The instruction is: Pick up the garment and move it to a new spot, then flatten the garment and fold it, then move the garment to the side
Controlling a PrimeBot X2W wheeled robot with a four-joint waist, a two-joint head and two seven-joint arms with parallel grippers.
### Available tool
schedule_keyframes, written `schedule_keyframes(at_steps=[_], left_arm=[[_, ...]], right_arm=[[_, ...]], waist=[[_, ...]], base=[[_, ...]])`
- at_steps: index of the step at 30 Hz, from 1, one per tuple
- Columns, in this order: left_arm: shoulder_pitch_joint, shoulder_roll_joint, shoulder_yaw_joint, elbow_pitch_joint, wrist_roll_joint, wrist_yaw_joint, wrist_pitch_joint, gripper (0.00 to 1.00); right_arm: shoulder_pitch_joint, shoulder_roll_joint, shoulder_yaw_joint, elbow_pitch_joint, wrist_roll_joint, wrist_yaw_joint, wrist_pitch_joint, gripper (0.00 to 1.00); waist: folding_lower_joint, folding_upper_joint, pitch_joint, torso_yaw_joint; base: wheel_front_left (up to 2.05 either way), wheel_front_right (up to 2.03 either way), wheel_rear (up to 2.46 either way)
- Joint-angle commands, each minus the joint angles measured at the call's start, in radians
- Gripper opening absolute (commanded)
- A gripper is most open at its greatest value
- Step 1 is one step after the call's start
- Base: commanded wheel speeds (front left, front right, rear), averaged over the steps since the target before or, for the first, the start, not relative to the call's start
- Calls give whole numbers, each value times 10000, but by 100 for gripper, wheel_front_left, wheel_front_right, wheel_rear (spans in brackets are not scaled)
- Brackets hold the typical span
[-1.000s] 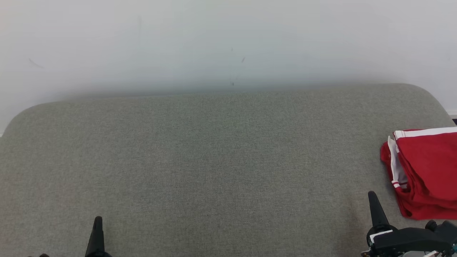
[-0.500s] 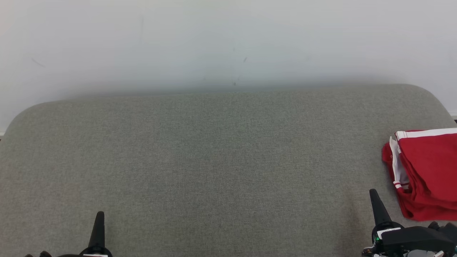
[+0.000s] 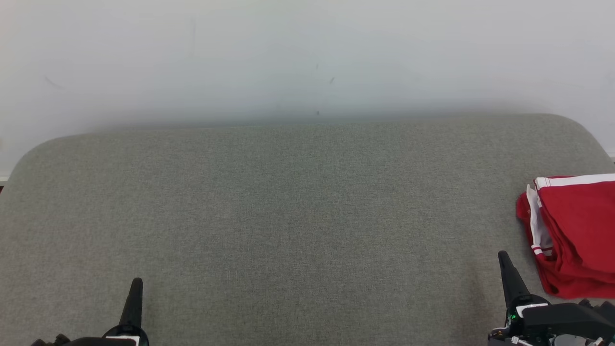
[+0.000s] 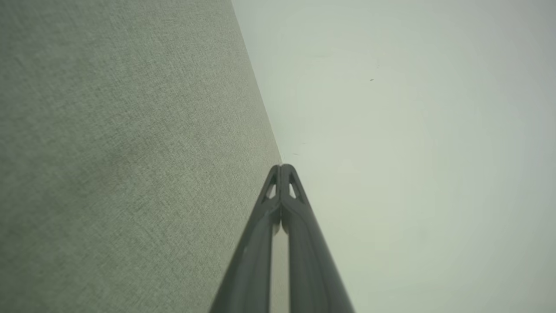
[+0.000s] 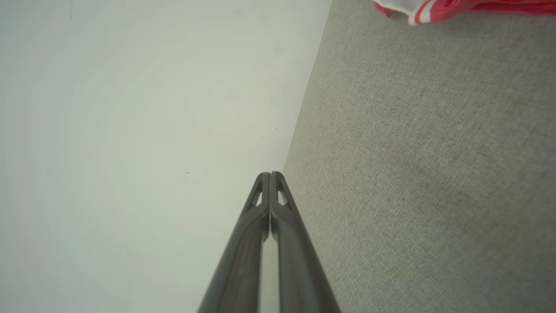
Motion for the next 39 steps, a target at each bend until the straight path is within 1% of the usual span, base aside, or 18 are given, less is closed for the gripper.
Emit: schedule_keyframes(at_steps=[1,32,39], left_arm=[[-232,1,34,-64,-312,10,76,0],[-490,-19,48,-45,-2382,12,639,0],[-490,-19,44,-45,-2363,12,617,0]], right_arm=[[-175,-10,-43,-119,262,-15,74,0],[-247,-10,-183,-268,2539,-21,539,0],[-242,-10,-179,-262,2491,-21,541,0]], waist=[[0,0,1,8],[-1,0,13,129],[-1,0,13,130]], base=[[0,0,0],[0,0,0],[0,0,0]])
